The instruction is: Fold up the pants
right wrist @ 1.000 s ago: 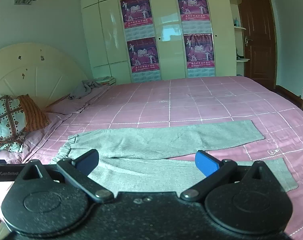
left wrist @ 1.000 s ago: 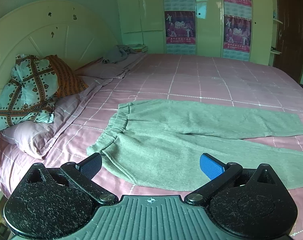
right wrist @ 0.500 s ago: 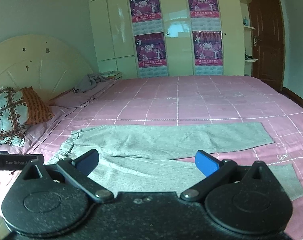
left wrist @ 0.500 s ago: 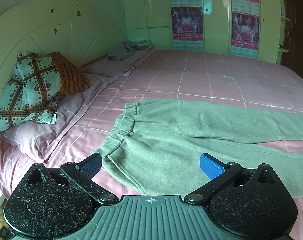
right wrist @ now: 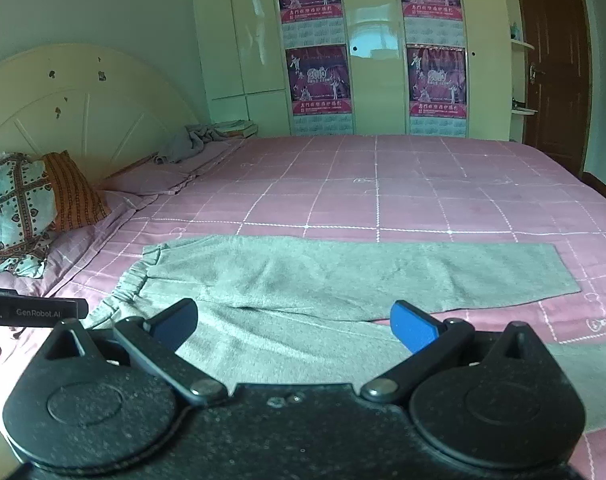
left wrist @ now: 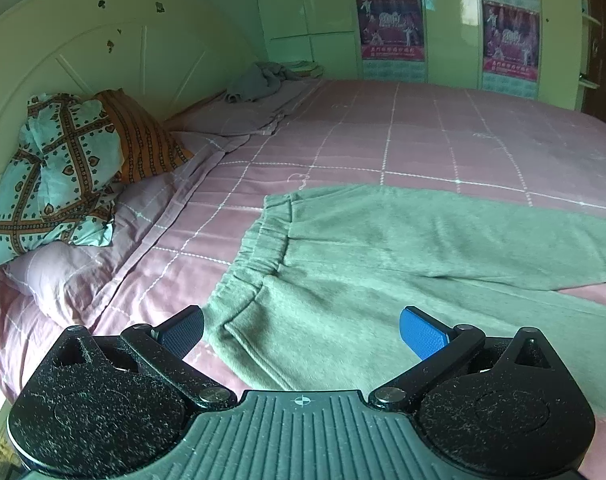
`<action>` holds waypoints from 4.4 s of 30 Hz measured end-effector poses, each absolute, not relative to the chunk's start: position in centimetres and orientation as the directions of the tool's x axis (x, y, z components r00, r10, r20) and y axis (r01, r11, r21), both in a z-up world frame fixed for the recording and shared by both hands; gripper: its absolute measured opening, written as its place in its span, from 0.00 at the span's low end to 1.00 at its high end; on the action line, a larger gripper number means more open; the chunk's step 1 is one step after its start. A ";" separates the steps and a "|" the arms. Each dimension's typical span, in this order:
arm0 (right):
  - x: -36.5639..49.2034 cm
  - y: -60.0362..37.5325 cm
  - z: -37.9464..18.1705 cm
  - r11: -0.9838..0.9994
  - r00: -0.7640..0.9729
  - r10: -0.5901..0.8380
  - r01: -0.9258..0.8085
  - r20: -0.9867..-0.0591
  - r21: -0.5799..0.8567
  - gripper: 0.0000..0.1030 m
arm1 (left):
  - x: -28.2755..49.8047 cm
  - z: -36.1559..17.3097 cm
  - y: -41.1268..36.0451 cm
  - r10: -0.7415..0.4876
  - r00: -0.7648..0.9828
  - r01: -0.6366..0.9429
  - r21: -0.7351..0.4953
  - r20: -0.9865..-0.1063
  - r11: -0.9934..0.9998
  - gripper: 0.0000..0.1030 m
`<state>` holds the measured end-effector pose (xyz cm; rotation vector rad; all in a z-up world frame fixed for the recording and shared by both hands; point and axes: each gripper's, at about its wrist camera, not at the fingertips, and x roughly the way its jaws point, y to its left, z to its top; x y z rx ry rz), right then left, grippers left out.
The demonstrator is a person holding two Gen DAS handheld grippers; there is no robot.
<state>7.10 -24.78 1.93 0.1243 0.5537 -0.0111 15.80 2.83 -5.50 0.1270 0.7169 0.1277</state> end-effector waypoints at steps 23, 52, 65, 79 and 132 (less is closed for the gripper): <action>25.6 -23.6 -5.4 0.983 0.784 0.168 -0.176 -0.598 0.046 0.99 | 38.2 -15.5 9.0 0.266 0.581 -0.178 0.199 -0.769 0.964 1.00; 48.2 -21.9 -14.9 0.905 0.610 0.147 -0.400 -0.779 -0.143 0.60 | 47.8 -23.1 10.6 0.125 0.528 -0.111 0.077 -0.840 0.991 0.76; 31.4 -20.6 -6.8 0.858 0.661 0.306 -0.503 -0.685 -0.102 0.05 | 39.8 -16.4 11.5 0.115 0.571 -0.130 0.049 -0.813 0.990 0.59; 15.5 -17.7 -13.1 0.923 0.536 0.306 -0.368 -0.787 0.109 0.26 | 23.3 -16.4 14.5 0.050 0.448 -0.078 0.017 -0.892 0.997 0.63; 12.7 -23.5 -9.7 0.888 0.668 0.316 0.043 -0.674 0.458 0.05 | 22.5 -16.6 21.9 -0.155 0.533 -0.354 -0.385 -0.832 0.852 0.10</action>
